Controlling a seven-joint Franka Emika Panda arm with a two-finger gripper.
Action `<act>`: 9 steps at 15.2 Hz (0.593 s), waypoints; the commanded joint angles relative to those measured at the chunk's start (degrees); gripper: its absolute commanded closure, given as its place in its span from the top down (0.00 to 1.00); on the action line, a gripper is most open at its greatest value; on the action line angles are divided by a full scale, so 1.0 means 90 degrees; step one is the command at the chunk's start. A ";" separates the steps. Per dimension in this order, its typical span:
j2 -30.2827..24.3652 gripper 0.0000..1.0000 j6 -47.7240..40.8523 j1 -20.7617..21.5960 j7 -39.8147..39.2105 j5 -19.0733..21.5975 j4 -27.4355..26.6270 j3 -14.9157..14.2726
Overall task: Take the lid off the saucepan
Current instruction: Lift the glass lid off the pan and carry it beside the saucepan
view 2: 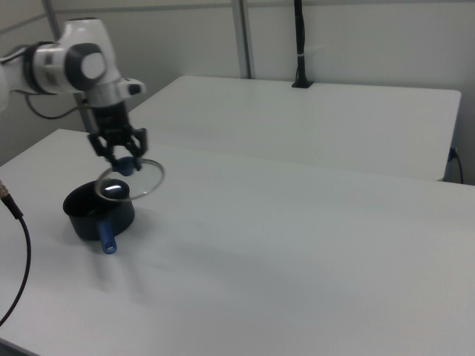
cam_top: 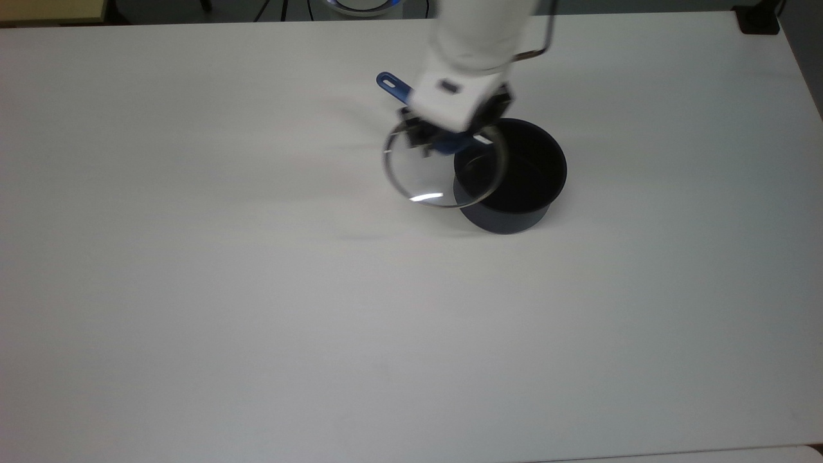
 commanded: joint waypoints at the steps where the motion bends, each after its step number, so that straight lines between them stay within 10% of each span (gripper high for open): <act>1: -0.0043 0.48 -0.0033 -0.0500 -0.0502 0.0042 -0.0114 -0.0128; 9: 0.0630 0.48 0.0876 -0.1116 -0.0542 0.0071 -0.0309 -0.0178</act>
